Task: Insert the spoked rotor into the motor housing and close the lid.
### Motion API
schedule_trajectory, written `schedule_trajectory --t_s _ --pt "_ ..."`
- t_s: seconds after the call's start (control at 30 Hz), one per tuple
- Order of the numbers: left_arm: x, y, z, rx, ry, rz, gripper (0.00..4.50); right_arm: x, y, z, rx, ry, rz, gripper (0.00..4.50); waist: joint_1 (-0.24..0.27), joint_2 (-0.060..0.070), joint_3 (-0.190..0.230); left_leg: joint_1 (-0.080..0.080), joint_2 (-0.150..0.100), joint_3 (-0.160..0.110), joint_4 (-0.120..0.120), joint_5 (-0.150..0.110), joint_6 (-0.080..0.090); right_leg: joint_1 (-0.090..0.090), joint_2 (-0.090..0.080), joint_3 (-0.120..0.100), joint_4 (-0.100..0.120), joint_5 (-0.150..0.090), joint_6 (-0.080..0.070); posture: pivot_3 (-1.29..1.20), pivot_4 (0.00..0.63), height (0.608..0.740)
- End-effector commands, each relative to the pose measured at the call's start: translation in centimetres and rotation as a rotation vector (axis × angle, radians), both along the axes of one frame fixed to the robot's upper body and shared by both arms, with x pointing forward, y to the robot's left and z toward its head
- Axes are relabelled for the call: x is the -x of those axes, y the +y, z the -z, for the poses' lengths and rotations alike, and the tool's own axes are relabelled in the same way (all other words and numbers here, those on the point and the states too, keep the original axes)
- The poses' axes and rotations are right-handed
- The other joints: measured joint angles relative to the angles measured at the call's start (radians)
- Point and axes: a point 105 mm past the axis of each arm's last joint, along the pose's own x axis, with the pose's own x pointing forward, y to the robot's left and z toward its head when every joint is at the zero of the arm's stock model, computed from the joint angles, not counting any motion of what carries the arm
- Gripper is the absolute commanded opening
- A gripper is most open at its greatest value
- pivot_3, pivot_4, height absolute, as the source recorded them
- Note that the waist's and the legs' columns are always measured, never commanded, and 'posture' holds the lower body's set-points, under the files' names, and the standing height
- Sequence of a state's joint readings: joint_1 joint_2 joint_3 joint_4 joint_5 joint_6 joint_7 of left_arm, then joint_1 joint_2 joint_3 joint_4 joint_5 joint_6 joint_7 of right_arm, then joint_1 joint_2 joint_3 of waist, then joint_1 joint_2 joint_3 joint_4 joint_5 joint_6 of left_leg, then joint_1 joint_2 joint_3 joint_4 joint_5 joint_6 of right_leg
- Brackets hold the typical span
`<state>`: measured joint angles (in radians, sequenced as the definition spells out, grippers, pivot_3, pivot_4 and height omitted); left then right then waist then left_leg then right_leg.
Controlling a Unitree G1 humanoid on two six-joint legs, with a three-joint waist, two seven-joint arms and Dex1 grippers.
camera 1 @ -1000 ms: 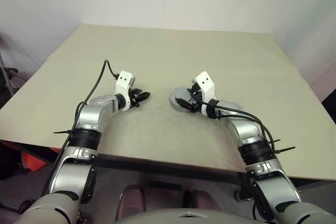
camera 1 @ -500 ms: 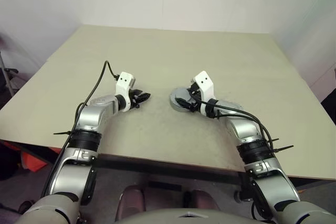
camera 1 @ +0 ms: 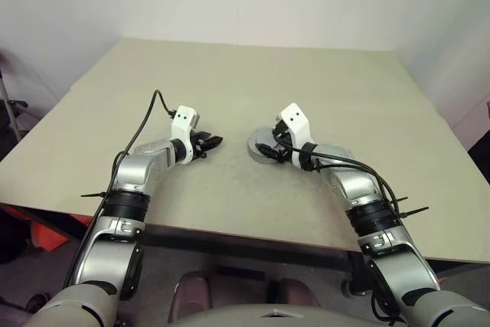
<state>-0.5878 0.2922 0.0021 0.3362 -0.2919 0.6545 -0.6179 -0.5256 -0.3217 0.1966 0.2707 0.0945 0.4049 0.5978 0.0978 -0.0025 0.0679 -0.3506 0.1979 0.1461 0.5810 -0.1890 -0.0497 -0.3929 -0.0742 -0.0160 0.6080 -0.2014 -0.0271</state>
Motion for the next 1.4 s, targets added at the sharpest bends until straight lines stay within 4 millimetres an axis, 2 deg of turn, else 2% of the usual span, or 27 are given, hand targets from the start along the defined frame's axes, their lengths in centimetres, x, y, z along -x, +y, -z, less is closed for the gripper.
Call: schedule_trajectory --t_s 0.03,0.1,0.27,0.5,0.7,0.87,1.0,1.13,1.23,1.4 --pt "-0.5 -0.2 -2.5 0.029 -0.072 0.005 2.41 0.6 -2.8 4.3 0.138 0.141 0.089 3.14 0.0 0.0 0.0 0.003 0.0 0.0 -0.001 -0.001 0.001 0.003 0.0 0.0 0.0 0.0 0.0 0.0 0.0 0.74" --pt "-0.5 -0.3 -2.7 0.036 -0.071 0.005 2.41 0.8 -3.0 4.7 0.146 0.157 0.086 3.14 0.0 0.0 -0.001 0.004 0.001 0.0 -0.001 -0.001 0.002 0.005 -0.001 -0.001 -0.001 -0.003 0.005 0.0 0.0 0.74" --pt "-0.3 -0.6 -2.9 0.049 -0.069 0.013 2.41 0.8 -3.2 5.0 0.083 0.209 0.108 3.14 0.002 0.0 -0.005 0.004 0.002 0.001 0.0 -0.001 0.002 0.008 -0.003 -0.003 -0.001 -0.004 0.007 0.0 0.0 0.74" --pt "-0.1 -0.7 -2.8 0.045 -0.065 0.018 2.41 0.6 -2.6 3.9 -0.114 0.287 0.108 3.14 0.001 -0.001 -0.006 0.004 0.005 0.001 0.0 -0.001 0.002 0.009 -0.004 -0.006 -0.001 -0.004 0.007 0.0 0.0 0.74" --pt "-0.2 -0.5 -2.7 0.038 -0.066 0.015 2.41 0.3 -3.5 4.1 0.075 0.146 0.064 3.14 0.001 -0.001 -0.007 0.002 0.006 0.001 -0.001 0.0 0.001 0.008 -0.004 -0.008 -0.003 -0.002 0.002 0.0 0.0 0.74" --pt "-0.3 -0.7 -2.9 0.047 -0.07 0.016 2.41 0.2 -3.2 4.1 0.1 0.114 0.064 3.14 0.0 0.0 -0.006 0.002 0.006 0.002 -0.001 0.0 0.001 0.008 -0.004 -0.008 -0.003 -0.005 0.008 0.0 0.0 0.74" --pt "-0.5 -1.7 -4.2 0.138 -0.062 0.02 2.41 0.3 -3.3 4.7 0.132 0.118 0.065 3.14 0.0 0.0 -0.006 0.002 0.006 0.002 -0.001 0.0 0.001 0.008 -0.004 -0.008 -0.003 -0.006 0.008 0.0 0.0 0.74" --pt "-1.2 -3.2 -5.9 0.343 0.025 0.006 2.41 0.3 -3.3 4.8 0.138 0.116 0.06 3.14 0.0 -0.001 -0.006 0.002 0.006 0.003 -0.001 0.0 0.001 0.008 -0.005 -0.008 -0.003 -0.006 0.008 0.0 0.0 0.74" --pt "-1.6 -4.7 -5.6 0.416 0.12 0.013 1.81 0.1 -3.3 4.6 0.139 0.11 0.061 3.14 -0.001 0.0 -0.007 0.002 0.005 0.003 -0.001 0.0 0.001 0.008 -0.005 -0.008 -0.003 -0.006 0.009 0.0 0.0 0.74" --pt "-1.4 -6.3 -3.4 0.423 0.265 0.024 0.09 0.1 -3.2 4.5 0.141 0.103 0.064 3.14 -0.002 0.0 -0.007 0.002 0.003 0.003 -0.002 0.0 0.001 0.008 -0.005 -0.008 -0.004 -0.006 0.009 0.0 0.0 0.74"
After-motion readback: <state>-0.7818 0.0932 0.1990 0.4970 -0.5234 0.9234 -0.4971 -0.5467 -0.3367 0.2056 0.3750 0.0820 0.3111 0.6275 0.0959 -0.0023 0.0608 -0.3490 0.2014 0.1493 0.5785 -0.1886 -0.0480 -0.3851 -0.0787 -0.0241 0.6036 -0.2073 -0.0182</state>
